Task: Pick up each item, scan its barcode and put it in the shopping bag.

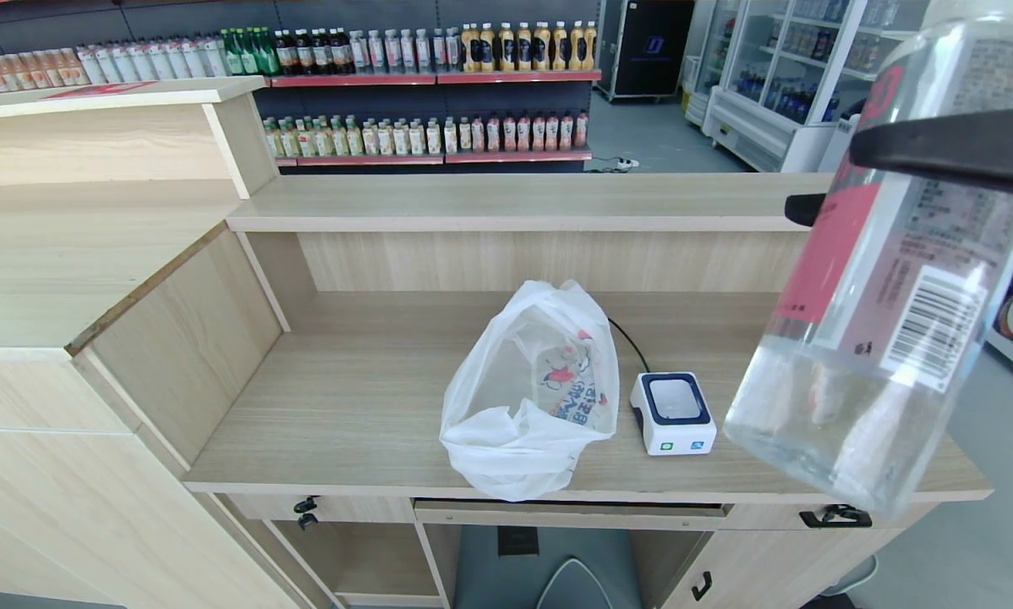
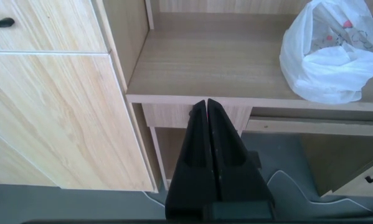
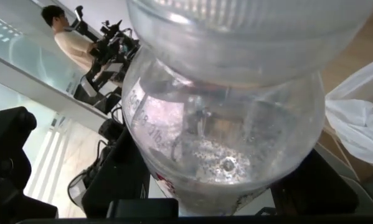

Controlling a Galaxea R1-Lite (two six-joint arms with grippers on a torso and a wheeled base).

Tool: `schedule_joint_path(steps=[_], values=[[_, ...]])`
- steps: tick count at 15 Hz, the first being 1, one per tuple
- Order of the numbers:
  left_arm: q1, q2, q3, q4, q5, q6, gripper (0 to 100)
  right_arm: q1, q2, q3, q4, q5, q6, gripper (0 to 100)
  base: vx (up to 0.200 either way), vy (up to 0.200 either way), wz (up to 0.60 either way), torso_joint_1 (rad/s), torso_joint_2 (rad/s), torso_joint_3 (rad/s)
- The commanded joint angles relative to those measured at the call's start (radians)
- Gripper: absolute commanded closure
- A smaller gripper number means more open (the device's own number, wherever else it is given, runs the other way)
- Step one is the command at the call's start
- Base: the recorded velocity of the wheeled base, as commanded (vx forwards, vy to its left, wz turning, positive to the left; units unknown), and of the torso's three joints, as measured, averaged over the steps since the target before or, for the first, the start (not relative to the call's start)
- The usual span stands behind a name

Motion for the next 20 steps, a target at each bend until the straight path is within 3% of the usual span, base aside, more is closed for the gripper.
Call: schedule_joint_path(steps=[1,8,20], values=[[0.001,0.0,0.0,0.0,0.0,0.001,100,0.01,0.008,0.014,-0.001,-0.001,-0.004,100,0.0,0.0,0.0,0.0,0.0,0.0],[0.001,0.0,0.0,0.0,0.0,0.001,100,0.07,0.017,0.069,-0.009,-0.036,-0.054,100,0.0,0.0,0.0,0.0,0.0,0.0],[0.001,0.0,0.0,0.0,0.0,0.001,100,0.061,-0.034,0.12,-0.015,-0.041,-0.056,100,0.0,0.0,0.0,0.0,0.0,0.0]])
